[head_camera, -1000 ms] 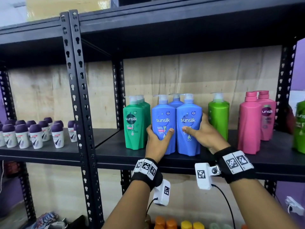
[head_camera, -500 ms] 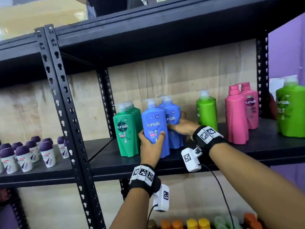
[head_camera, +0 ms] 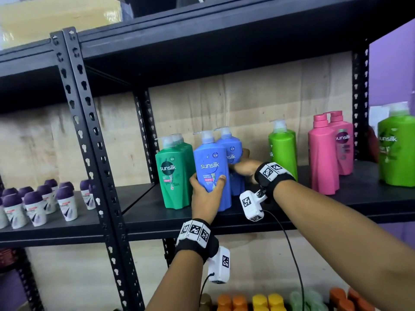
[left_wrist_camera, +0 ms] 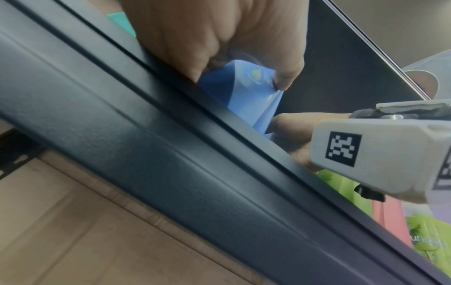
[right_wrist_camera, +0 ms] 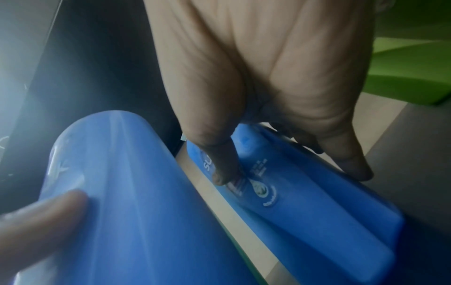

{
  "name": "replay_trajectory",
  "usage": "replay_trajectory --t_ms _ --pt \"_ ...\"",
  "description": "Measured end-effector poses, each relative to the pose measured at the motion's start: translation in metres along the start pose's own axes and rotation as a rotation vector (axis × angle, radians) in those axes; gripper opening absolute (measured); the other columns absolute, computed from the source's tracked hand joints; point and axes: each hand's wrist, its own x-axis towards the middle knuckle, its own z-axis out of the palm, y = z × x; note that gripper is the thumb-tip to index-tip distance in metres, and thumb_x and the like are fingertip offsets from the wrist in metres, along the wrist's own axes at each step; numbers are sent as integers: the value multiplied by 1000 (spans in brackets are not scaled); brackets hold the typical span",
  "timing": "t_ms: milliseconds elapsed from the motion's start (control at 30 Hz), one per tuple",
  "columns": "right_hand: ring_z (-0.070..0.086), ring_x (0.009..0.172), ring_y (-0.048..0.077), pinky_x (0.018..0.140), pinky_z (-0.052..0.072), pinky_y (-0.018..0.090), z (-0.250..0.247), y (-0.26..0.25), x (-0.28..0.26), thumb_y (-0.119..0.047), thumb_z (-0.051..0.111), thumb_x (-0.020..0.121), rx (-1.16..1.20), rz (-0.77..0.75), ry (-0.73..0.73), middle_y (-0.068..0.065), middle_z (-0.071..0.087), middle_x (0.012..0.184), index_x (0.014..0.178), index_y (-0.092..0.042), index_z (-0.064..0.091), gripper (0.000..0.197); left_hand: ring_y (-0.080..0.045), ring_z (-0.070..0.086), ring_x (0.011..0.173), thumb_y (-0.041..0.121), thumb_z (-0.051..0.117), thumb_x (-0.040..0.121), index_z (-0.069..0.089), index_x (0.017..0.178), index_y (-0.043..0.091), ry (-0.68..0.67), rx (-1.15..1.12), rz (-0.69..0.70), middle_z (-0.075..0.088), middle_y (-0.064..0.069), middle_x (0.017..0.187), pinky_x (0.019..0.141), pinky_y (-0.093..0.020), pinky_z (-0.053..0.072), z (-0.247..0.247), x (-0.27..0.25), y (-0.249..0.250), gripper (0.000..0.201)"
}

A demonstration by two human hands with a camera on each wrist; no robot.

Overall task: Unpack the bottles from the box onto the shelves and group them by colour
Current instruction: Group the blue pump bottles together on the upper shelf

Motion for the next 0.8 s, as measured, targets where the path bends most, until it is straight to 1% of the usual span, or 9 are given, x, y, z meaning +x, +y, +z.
replay_trajectory --t_ms 67,133,233,333,400,533,667,733,800 --pt "58 126 30 103 52 49 1 -2 2 -12 74 89 -31 -7 2 22 53 139 130 0 50 49 -17 67 95 47 76 84 39 118 30 -3 -6 6 68 11 106 84 -31 50 0 0 0 53" --pt "58 126 30 103 52 49 0 -4 1 -13 74 89 -45 8 -3 20 50 139 129 -3 49 48 -17 67 95 46 77 85 39 119 29 -3 -8 8 68 9 107 86 -32 51 0 1 0 53" --pt "59 125 33 102 52 51 0 -3 3 -13 74 89 -65 6 -18 21 51 139 114 -13 51 34 -14 67 94 46 77 85 39 118 30 -2 -13 16 67 12 106 85 -31 51 0 1 -1 53" --pt "60 121 30 101 53 50 1 -1 5 -16 76 87 -47 26 0 20 49 140 134 -3 43 58 -13 67 94 45 77 85 40 119 29 -6 -21 21 67 11 107 84 -29 50 0 0 -1 54" --pt "59 114 25 100 54 46 2 -1 4 -17 75 88 -56 19 9 21 49 140 134 -2 42 59 -15 67 96 45 77 85 40 120 28 -9 -20 21 68 8 110 85 -30 51 -1 0 0 54" --pt "60 122 30 99 55 47 1 -2 1 -21 79 84 8 55 20 18 47 143 144 1 35 77 -14 68 96 46 77 85 39 119 30 -8 -17 20 68 10 108 85 -31 52 -1 -2 0 53" --pt "61 118 26 97 56 45 2 -2 1 -16 76 85 27 35 40 17 52 137 139 1 41 66 -16 68 97 46 76 85 40 119 29 -7 -11 21 68 8 109 88 -34 53 -1 -2 2 53" --pt "60 107 20 96 55 43 3 -3 1 -9 73 88 30 8 55 17 57 130 132 2 48 51 -16 68 98 47 76 84 40 120 29 -10 -10 19 69 8 111 89 -35 53 -2 -2 2 53" --pt "53 101 16 96 54 42 4 -5 1 -3 69 89 15 -31 64 14 59 118 122 2 54 36 -16 68 98 47 76 84 40 119 29 -11 -10 19 68 9 110 89 -35 53 -2 -3 2 53"
